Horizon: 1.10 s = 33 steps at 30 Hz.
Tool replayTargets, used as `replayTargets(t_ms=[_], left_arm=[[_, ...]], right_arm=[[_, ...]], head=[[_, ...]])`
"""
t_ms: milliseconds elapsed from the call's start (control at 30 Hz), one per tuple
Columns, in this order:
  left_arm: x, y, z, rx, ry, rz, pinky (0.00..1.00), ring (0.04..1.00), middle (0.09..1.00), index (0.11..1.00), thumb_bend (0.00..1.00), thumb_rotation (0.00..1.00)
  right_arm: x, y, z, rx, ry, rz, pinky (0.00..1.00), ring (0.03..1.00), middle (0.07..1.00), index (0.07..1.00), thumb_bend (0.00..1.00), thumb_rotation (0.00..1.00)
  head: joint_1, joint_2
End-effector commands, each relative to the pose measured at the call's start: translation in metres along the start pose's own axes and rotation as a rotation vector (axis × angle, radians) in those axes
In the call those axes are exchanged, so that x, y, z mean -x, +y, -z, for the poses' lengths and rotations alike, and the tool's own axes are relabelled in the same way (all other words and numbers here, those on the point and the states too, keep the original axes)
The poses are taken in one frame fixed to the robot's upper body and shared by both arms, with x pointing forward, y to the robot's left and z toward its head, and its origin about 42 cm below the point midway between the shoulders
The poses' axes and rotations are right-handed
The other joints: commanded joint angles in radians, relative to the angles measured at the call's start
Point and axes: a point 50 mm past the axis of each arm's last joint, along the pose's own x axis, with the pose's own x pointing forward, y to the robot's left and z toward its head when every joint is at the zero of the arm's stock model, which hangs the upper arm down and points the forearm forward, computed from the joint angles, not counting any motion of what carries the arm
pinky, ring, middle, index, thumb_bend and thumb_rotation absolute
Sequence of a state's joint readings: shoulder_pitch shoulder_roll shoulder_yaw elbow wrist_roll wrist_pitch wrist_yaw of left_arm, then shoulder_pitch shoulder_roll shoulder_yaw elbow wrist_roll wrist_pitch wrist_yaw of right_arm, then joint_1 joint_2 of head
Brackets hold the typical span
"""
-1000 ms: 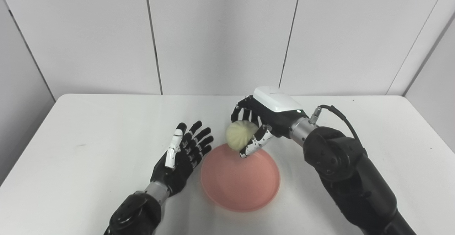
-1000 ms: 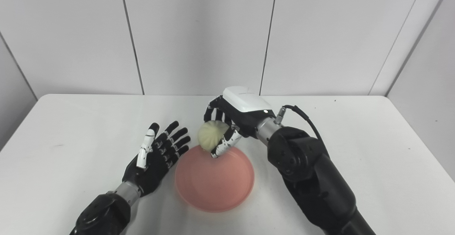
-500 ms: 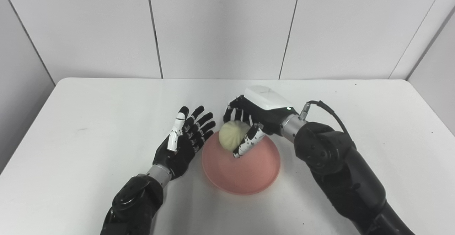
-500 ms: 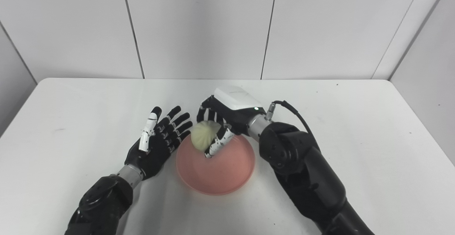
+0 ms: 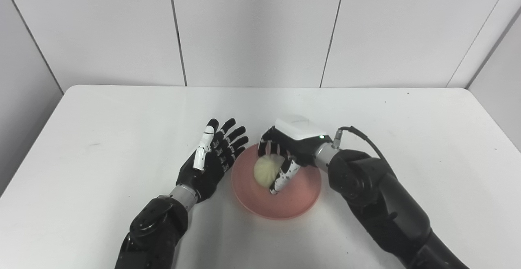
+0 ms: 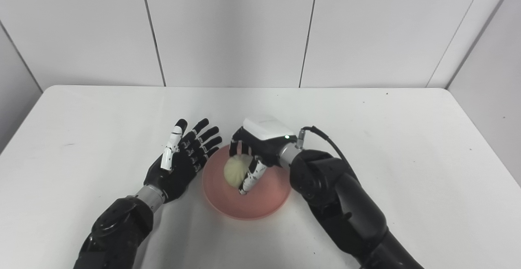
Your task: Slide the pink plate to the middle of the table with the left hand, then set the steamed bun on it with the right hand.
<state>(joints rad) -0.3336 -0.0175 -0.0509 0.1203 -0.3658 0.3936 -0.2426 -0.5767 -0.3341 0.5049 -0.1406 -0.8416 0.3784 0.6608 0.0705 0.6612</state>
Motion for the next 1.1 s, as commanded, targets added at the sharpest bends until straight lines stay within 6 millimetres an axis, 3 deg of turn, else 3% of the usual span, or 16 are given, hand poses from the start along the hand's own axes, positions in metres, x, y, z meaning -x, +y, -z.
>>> replayTargets(t_ms=[0,133,300,400,467,500,567,667,900,1067], left_arm=[[0.003,0.002,0.016,0.008,0.082,-0.038,0.97,0.933,0.938,0.959,0.57,1.00],[0.002,0.002,0.017,0.010,0.083,-0.036,0.97,0.934,0.939,0.959,0.57,1.00],[0.001,0.000,0.018,0.015,0.084,-0.038,0.97,0.936,0.938,0.961,0.56,1.00],[0.000,0.000,0.019,0.018,0.085,-0.037,0.97,0.937,0.938,0.963,0.56,1.00],[0.000,0.000,0.019,0.015,0.085,-0.034,0.97,0.938,0.939,0.963,0.56,1.00],[0.000,0.000,0.019,0.013,0.086,-0.034,0.97,0.939,0.940,0.962,0.56,1.00],[0.000,0.000,0.019,0.012,0.087,-0.031,0.97,0.942,0.944,0.963,0.56,1.00],[0.001,0.000,0.019,0.014,0.087,-0.031,0.96,0.940,0.943,0.963,0.56,1.00],[0.000,0.000,0.019,0.020,0.086,-0.030,0.98,0.964,0.959,0.974,0.56,1.00],[0.000,0.000,0.019,0.022,0.083,-0.029,0.97,0.964,0.962,0.977,0.56,1.00]], right_arm=[[-0.002,-0.017,-0.008,0.032,-0.018,0.067,0.23,0.307,0.460,0.492,0.53,0.00],[-0.006,-0.012,-0.006,0.059,-0.002,0.059,0.20,0.290,0.474,0.486,0.53,0.00],[-0.006,-0.011,-0.004,0.096,0.000,0.057,0.25,0.341,0.480,0.488,0.53,0.00],[-0.004,-0.014,-0.004,0.147,0.006,0.054,0.31,0.401,0.436,0.531,0.52,0.00],[-0.003,-0.017,-0.004,0.176,0.015,0.041,0.43,0.514,0.454,0.531,0.52,0.00],[-0.002,-0.018,-0.005,0.183,0.018,0.034,0.48,0.576,0.583,0.635,0.61,0.12],[0.002,-0.022,-0.006,0.181,0.022,0.017,0.53,0.666,0.747,0.775,0.72,0.32],[0.007,-0.027,-0.010,0.168,0.035,-0.009,0.58,0.736,0.847,0.850,0.77,0.43],[0.021,-0.039,-0.019,0.191,0.030,0.003,0.61,0.756,0.918,0.920,0.87,0.67],[0.031,-0.048,-0.024,0.197,0.031,0.012,0.60,0.751,0.919,0.928,0.89,0.71]], head=[[0.003,-0.002],[0.008,-0.005],[0.011,-0.004],[0.014,-0.006],[0.015,-0.007],[0.015,-0.007],[0.015,-0.009],[0.015,-0.010],[0.015,-0.015],[0.014,-0.019]])
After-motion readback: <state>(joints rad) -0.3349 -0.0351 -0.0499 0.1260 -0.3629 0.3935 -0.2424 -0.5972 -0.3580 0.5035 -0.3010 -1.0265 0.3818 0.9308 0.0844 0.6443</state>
